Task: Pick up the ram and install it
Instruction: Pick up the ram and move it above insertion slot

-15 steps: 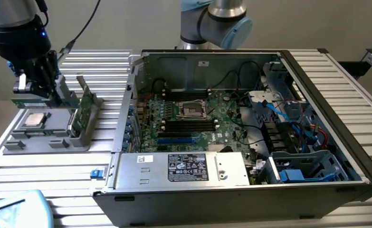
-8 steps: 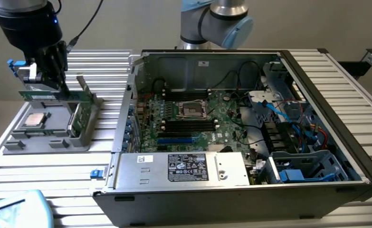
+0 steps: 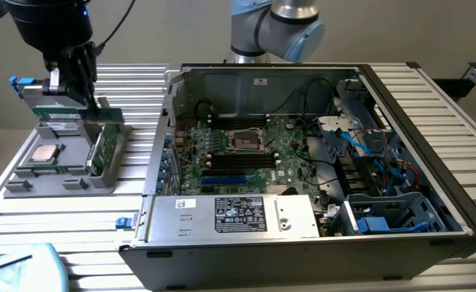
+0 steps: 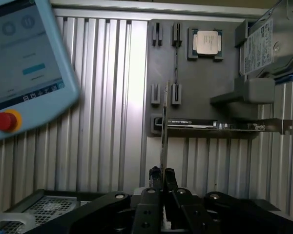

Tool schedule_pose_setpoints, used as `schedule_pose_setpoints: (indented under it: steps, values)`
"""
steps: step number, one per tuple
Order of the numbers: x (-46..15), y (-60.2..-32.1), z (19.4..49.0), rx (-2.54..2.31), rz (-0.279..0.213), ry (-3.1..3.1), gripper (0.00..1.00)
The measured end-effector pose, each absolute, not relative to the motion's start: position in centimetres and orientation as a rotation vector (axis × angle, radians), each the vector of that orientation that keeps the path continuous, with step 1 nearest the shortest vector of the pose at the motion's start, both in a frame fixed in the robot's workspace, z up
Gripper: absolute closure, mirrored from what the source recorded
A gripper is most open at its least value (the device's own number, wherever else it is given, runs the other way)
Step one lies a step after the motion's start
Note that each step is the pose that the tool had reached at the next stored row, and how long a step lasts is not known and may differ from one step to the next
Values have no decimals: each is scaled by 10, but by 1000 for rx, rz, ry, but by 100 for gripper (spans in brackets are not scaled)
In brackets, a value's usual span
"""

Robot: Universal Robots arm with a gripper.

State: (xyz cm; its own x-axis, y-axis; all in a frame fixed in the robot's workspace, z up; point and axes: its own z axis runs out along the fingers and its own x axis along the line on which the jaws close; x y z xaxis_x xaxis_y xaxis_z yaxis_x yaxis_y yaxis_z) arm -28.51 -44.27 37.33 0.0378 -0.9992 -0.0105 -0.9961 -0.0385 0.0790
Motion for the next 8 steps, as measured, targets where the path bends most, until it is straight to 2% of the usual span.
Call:
schedule_pose_setpoints:
  steps: [8]
  values:
    - [-260,-443,391,2223,-108,-2138,86]
